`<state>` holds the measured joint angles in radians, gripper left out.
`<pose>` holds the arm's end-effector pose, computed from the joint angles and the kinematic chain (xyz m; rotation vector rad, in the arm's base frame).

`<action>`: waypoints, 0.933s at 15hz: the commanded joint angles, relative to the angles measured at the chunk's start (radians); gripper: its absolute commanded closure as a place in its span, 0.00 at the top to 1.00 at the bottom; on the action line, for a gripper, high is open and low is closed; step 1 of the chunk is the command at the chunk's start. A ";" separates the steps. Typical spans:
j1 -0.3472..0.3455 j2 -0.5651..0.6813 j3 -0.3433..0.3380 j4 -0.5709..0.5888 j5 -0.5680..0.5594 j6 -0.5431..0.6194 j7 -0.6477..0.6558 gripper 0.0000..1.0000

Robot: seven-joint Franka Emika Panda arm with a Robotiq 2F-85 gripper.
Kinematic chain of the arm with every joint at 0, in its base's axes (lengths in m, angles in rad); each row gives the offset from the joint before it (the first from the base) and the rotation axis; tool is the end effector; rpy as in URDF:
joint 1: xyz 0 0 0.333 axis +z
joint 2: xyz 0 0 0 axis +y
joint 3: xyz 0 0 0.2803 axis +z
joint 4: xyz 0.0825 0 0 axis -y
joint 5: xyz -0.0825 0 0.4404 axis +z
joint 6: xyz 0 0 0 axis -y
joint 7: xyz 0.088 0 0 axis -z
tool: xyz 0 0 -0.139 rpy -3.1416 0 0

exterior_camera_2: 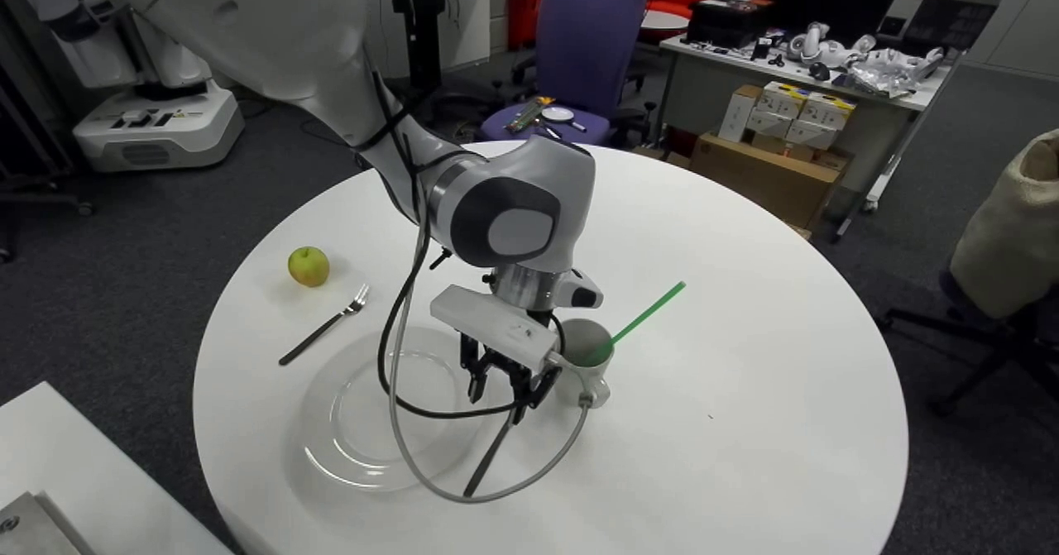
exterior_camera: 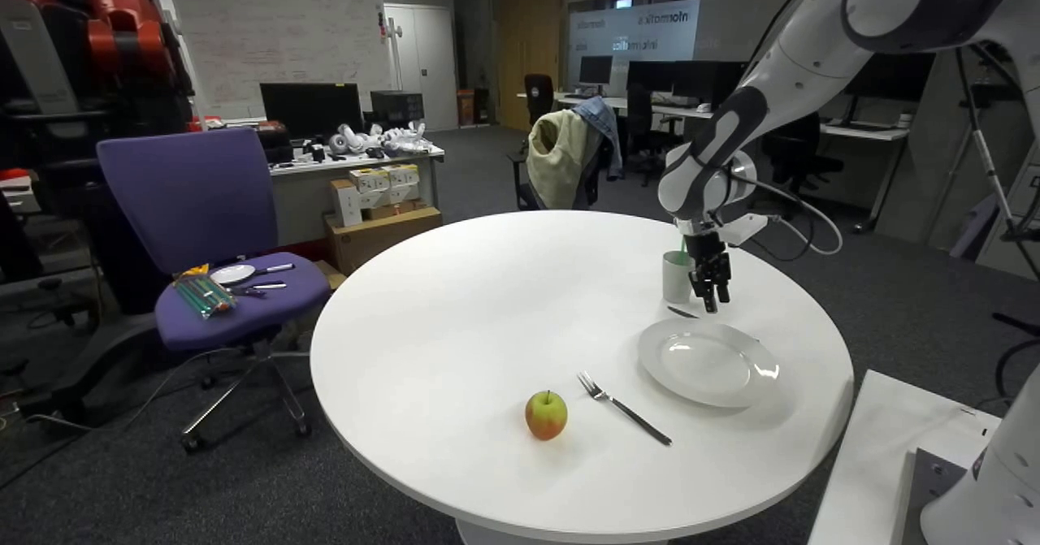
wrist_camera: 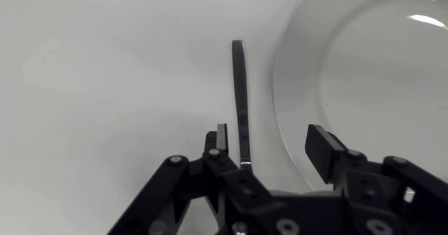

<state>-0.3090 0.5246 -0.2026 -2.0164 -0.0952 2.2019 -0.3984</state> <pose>0.4873 -0.2940 0.0644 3.0786 -0.0528 -0.5804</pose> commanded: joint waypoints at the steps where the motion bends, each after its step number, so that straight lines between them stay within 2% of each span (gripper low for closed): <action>1: -0.038 0.046 0.031 0.059 0.073 0.007 0.041 0.58; 3: -0.043 0.058 0.031 0.075 0.100 0.013 0.056 0.57; 5: -0.050 0.062 0.028 0.091 0.120 0.012 0.063 0.62; 6: -0.056 0.061 0.028 0.098 0.129 0.010 0.066 0.68; 8: -0.065 0.062 0.028 0.112 0.144 0.005 0.066 0.68; 10: -0.065 0.066 0.022 0.121 0.121 -0.008 0.049 0.72; 11: -0.064 0.068 0.018 0.125 0.105 -0.016 0.041 0.77; 13: -0.064 0.070 0.014 0.131 0.083 -0.029 0.030 0.78; 14: -0.065 0.071 0.012 0.135 0.073 -0.036 0.025 0.82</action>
<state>-0.3588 0.5917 -0.1932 -1.9124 0.0112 2.2073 -0.3502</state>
